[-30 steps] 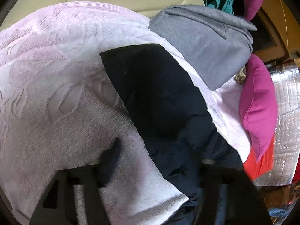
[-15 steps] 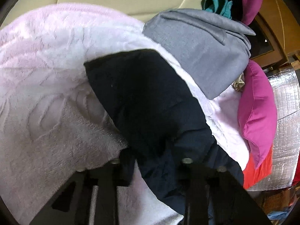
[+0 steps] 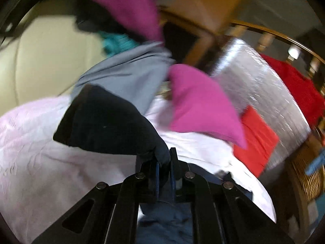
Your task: Fold large clothes
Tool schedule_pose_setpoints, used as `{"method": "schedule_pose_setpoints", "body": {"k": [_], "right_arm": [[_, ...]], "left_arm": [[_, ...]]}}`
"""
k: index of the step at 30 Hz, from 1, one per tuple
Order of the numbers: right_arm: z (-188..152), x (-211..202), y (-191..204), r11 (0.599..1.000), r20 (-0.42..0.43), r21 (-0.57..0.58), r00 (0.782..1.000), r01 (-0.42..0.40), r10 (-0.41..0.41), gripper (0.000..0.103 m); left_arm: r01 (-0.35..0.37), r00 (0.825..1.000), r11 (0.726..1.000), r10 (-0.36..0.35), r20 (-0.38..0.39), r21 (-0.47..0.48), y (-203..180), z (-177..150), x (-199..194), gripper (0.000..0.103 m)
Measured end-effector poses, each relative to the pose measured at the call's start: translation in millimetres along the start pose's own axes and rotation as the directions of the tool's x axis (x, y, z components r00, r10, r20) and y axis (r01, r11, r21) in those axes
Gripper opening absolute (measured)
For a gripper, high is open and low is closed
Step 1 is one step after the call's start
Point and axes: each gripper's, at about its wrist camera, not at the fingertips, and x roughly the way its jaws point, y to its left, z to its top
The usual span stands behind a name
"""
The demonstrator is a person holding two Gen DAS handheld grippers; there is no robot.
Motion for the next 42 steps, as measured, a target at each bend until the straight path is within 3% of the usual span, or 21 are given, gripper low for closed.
{"method": "schedule_pose_setpoints", "body": {"k": [5,10,13,15,17,18,19,20,22,24,27,29,32,34,35,36,38,41,42], "right_arm": [[8,-24,-24,0.999,0.046,0.045,0.999,0.025,-0.027,0.050],[16,-41,-43,0.996,0.083,0.078,0.996,0.031,-0.038,0.050],[16,-43,-52,0.994,0.089,0.099,0.995,0.036,-0.045,0.050],[16,-42,-58,0.993,0.083,0.111,0.996,0.036,-0.046,0.050],[15,-42,-61,0.992,0.077,0.116,0.996,0.040,-0.049,0.050],[15,-42,-62,0.992,0.074,0.117,0.996,0.040,-0.048,0.050],[15,-43,-63,0.992,0.071,0.118,0.996,0.037,-0.046,0.050],[15,-43,-64,0.992,0.068,0.119,0.997,0.035,-0.043,0.055],[15,-45,-65,0.992,0.070,0.126,0.997,0.028,-0.037,0.062],[15,-45,-62,0.992,0.069,0.126,0.997,0.016,-0.025,0.063],[11,-39,-54,0.994,0.040,0.108,0.999,0.008,-0.012,0.063],[7,-33,-46,0.996,0.016,0.091,1.000,-0.005,0.004,0.063],[4,-19,-24,0.999,-0.035,0.034,0.999,-0.026,0.028,0.063],[2,-5,2,0.997,-0.081,-0.076,0.997,-0.017,0.011,0.069],[1,1,10,0.993,-0.098,-0.113,0.995,-0.011,0.000,0.073],[-1,9,20,0.988,-0.118,-0.156,0.993,-0.005,-0.013,0.074],[-5,28,44,0.969,-0.167,-0.248,0.985,-0.011,-0.032,0.078],[-14,59,82,0.906,-0.183,-0.422,0.976,0.029,-0.116,0.084],[-18,71,97,0.869,-0.172,-0.492,0.972,0.055,-0.159,0.084]], "left_arm": [[0.083,0.996,0.983,-0.087,0.019,0.166,-61,-26,-20,0.009],[0.168,0.986,0.936,-0.156,-0.064,0.309,-113,-72,-20,0.008],[0.225,0.974,0.893,-0.197,-0.113,0.391,-140,-105,-19,0.008],[0.278,0.960,0.847,-0.222,-0.173,0.453,-160,-128,-16,0.010],[0.326,0.940,0.815,-0.223,-0.259,0.479,-171,-147,-6,0.014],[0.358,0.922,0.801,-0.219,-0.320,0.480,-175,-157,0,0.038],[0.376,0.903,0.792,-0.195,-0.384,0.482,-178,-165,7,0.074],[0.389,0.878,0.787,-0.159,-0.452,0.479,-179,-173,15,0.083],[0.428,0.829,0.793,-0.153,-0.538,0.435,-171,-179,22,0.083],[0.467,0.796,0.788,-0.177,-0.579,0.401,-161,-175,21,0.084],[0.519,0.782,0.767,-0.248,-0.572,0.377,-146,-158,-1,0.084],[0.527,0.789,0.774,-0.290,-0.542,0.353,-132,-138,-12,0.084],[0.431,0.860,0.830,-0.259,-0.439,0.354,-101,-113,-23,0.085],[0.286,0.917,0.900,-0.158,-0.365,0.329,-74,-101,-16,0.085],[0.231,0.929,0.920,-0.111,-0.354,0.318,-67,-99,-10,0.085],[0.159,0.935,0.941,-0.046,-0.352,0.299,-53,-99,0,0.085],[0.053,0.923,0.965,0.051,-0.382,0.256,-32,-101,23,0.085],[-0.055,0.903,0.965,0.157,-0.400,0.256,-22,-107,44,0.085],[-0.079,0.896,0.962,0.183,-0.404,0.261,-22,-109,49,0.085]]}}
